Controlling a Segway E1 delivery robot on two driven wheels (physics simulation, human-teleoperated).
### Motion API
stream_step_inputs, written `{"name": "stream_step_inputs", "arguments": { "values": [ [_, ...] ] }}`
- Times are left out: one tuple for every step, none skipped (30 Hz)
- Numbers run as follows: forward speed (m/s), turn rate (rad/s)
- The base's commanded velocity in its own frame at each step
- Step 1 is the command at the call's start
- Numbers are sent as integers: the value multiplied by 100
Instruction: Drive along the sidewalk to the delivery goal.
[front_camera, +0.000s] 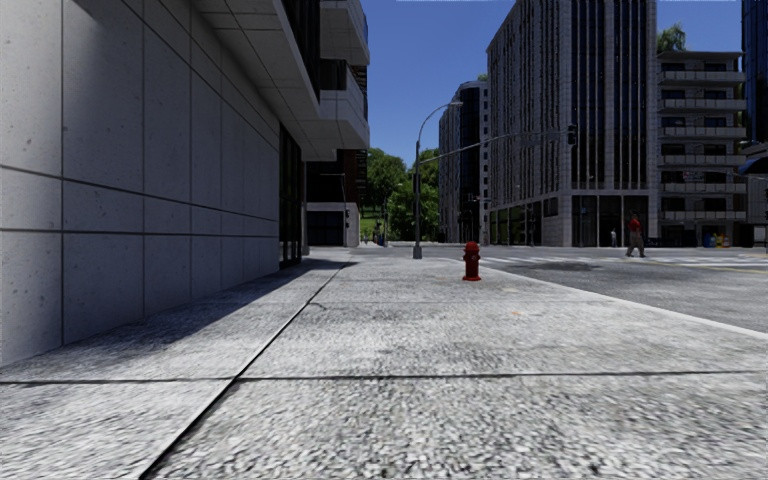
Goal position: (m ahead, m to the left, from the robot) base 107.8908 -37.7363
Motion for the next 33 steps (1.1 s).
{"name": "stream_step_inputs", "arguments": {
  "values": [
    [200, 0],
    [200, 0],
    [200, 0],
    [200, 0],
    [200, 0],
    [200, 0],
    [200, 0],
    [200, 0],
    [200, 0],
    [200, 0],
    [200, 0],
    [200, 0],
    [200, 0],
    [200, 0],
    [200, 0],
    [200, 0],
    [200, 0],
    [200, 0],
    [200, 0],
    [200, 0],
    [200, 0],
    [200, 0],
    [200, 0],
    [200, 0],
    [200, 0],
    [200, 0],
    [200, 0],
    [200, 0],
    [200, 0],
    [200, 0],
    [200, 0],
    [200, 0],
    [200, 0]
  ]
}}
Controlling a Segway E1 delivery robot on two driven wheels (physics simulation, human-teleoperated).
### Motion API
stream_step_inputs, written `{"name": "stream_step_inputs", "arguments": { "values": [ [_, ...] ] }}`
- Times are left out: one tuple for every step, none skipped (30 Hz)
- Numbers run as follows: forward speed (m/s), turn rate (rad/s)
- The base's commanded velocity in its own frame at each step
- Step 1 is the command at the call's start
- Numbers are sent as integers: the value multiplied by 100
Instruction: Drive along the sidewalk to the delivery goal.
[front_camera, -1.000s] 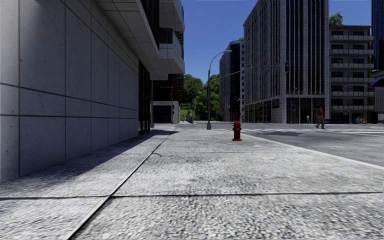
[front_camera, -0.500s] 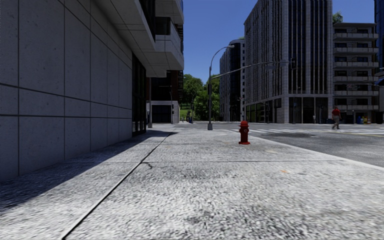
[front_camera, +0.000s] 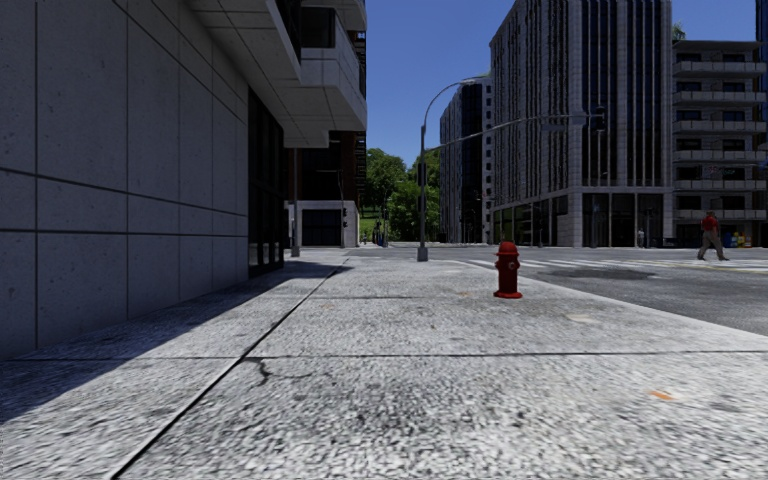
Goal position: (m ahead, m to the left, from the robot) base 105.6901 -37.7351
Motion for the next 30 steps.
{"name": "stream_step_inputs", "arguments": {
  "values": [
    [200, 0],
    [200, 0],
    [200, 0],
    [200, 0],
    [200, 0],
    [200, 0],
    [200, 0],
    [200, 0],
    [200, 0],
    [200, 0],
    [200, 0],
    [200, 0],
    [200, 0],
    [200, 0],
    [200, 0],
    [200, 0],
    [200, 0],
    [200, 0],
    [200, 0],
    [200, 0],
    [200, 0],
    [200, 0],
    [200, 0],
    [200, 0],
    [200, 0],
    [200, 0],
    [200, 0],
    [200, 0],
    [200, 0],
    [200, 0]
  ]
}}
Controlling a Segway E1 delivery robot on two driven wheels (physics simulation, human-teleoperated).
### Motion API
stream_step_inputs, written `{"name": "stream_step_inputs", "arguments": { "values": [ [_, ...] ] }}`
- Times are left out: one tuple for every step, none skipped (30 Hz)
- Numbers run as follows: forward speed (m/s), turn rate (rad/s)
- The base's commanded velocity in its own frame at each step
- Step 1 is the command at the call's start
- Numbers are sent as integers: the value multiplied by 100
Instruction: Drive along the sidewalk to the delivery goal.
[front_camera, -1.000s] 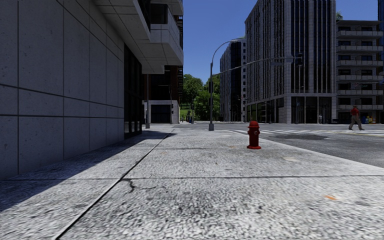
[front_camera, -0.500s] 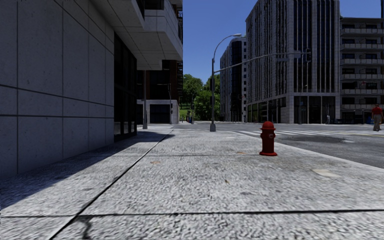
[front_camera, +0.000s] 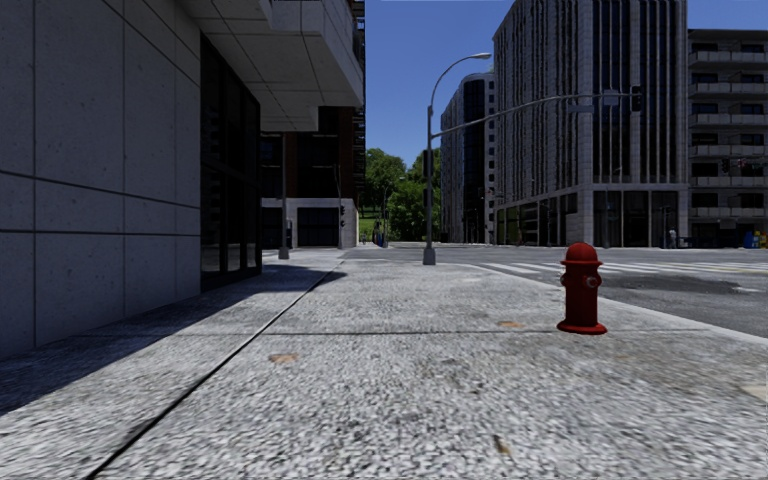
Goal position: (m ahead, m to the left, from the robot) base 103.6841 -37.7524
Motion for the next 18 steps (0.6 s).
{"name": "stream_step_inputs", "arguments": {
  "values": [
    [200, 0],
    [200, 0],
    [200, 0],
    [200, 0],
    [200, 0],
    [200, 0],
    [200, 0],
    [200, 0],
    [200, 0],
    [200, 0],
    [200, 0],
    [200, 0],
    [200, 0],
    [200, 0],
    [200, 0],
    [200, 0],
    [200, 0],
    [200, 0]
  ]
}}
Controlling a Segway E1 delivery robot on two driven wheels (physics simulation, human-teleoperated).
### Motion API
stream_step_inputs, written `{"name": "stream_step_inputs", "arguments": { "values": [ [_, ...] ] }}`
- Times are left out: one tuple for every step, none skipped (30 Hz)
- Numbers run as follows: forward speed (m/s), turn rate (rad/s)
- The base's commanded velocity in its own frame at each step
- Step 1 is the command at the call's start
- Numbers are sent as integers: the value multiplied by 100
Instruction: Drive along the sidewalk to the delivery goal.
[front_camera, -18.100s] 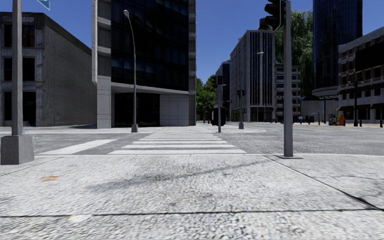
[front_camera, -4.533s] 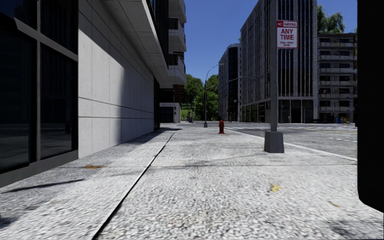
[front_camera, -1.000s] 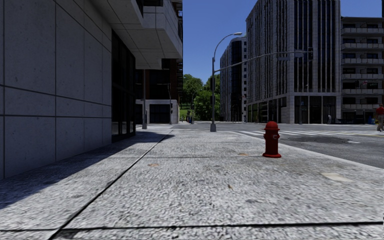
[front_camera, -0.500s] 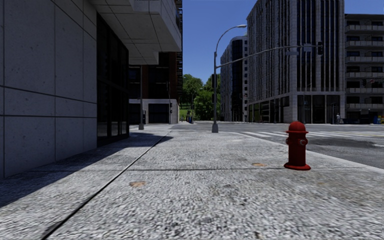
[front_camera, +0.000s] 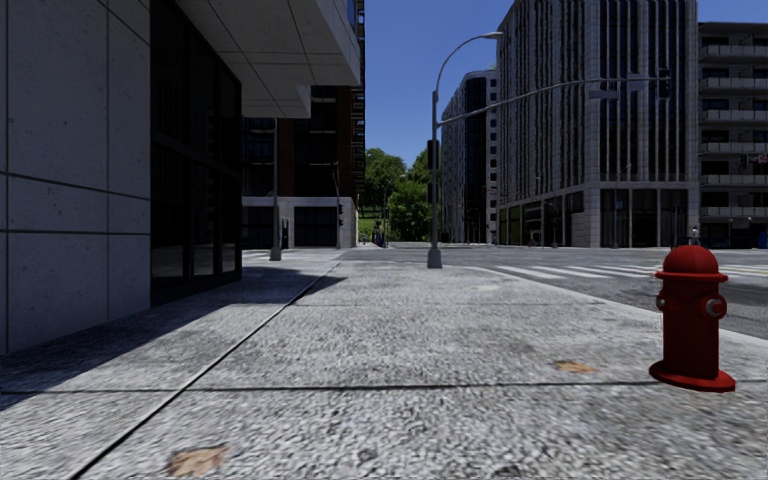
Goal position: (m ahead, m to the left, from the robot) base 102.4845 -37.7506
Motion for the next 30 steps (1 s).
{"name": "stream_step_inputs", "arguments": {
  "values": [
    [200, 0],
    [200, 0],
    [200, 0],
    [200, 0],
    [200, 0],
    [200, 0],
    [200, 0],
    [200, 0],
    [200, 0],
    [200, 0],
    [200, 0],
    [200, 0],
    [200, 0],
    [200, 0],
    [200, 0],
    [200, 0],
    [200, 0],
    [200, 0],
    [200, 0],
    [200, 0],
    [200, 0],
    [200, 0],
    [200, 0],
    [200, 0],
    [200, 0],
    [200, 0],
    [200, 0],
    [200, 0],
    [200, 0],
    [200, 0]
  ]
}}
